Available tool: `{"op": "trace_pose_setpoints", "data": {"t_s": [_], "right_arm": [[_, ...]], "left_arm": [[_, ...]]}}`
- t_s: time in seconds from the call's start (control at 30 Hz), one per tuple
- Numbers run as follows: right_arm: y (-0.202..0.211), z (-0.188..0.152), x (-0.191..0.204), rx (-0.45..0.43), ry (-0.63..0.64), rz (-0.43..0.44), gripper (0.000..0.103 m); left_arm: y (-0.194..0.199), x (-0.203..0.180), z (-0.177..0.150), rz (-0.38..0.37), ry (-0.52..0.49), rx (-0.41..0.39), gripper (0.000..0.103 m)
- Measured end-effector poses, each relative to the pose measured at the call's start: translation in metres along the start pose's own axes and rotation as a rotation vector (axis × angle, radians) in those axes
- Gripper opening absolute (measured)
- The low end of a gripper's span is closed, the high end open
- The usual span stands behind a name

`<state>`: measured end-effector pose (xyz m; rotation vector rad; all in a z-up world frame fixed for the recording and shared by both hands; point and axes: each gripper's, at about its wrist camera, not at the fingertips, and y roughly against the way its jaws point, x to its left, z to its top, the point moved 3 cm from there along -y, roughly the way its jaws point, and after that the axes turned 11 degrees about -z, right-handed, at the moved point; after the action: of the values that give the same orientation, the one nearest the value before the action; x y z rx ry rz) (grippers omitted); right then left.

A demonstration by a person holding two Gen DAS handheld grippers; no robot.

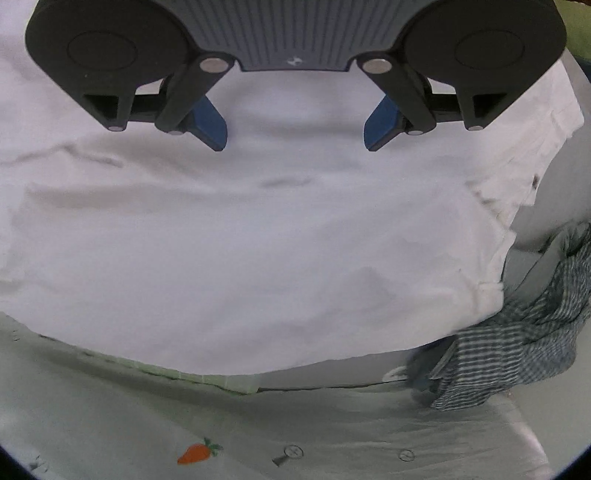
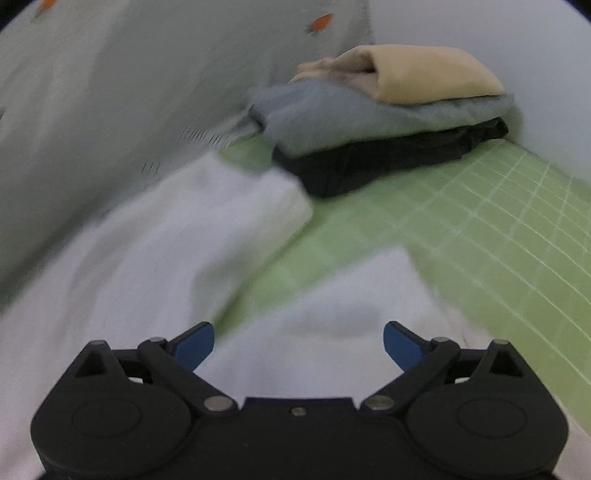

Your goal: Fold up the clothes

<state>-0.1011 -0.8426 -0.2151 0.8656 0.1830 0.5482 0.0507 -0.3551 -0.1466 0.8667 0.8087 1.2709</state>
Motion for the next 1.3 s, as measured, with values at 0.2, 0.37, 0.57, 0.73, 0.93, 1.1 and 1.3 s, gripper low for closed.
{"op": "trace_pose_setpoints", "data": {"t_s": [0.2,0.37,0.57,0.73,0.93,1.1,1.3], "right_arm": [[-0.057,0.046,0.013,0.003,-0.058,0.016,0.081],[-0.080,0.053,0.024,-0.029,-0.013,0.017,0.056],[-0.054,0.055,0.039,-0.159,0.141,-0.033,0.011],[-0.023,0.065,0.046,-0.280,0.263,-0.141,0.011],[-0.054,0.050,0.040,-0.133,0.362,-0.219,0.048],[-0.046,0.043,0.036,-0.100,0.383,-0.184,0.082],[-0.041,0.035,0.068,-0.102,0.446,-0.081,0.100]], "left_arm": [[-0.033,-0.008,0.024,0.032,0.063,0.104,0.086],[-0.041,-0.015,0.023,0.078,0.018,0.138,0.090],[-0.047,-0.014,0.022,0.098,0.004,0.173,0.094],[-0.049,-0.010,0.021,0.089,0.032,0.173,0.097],[-0.055,-0.009,0.020,0.064,0.054,0.172,0.098],[-0.052,-0.006,0.021,0.031,0.104,0.155,0.098],[-0.031,0.017,0.042,0.027,0.193,0.079,0.098]]}}
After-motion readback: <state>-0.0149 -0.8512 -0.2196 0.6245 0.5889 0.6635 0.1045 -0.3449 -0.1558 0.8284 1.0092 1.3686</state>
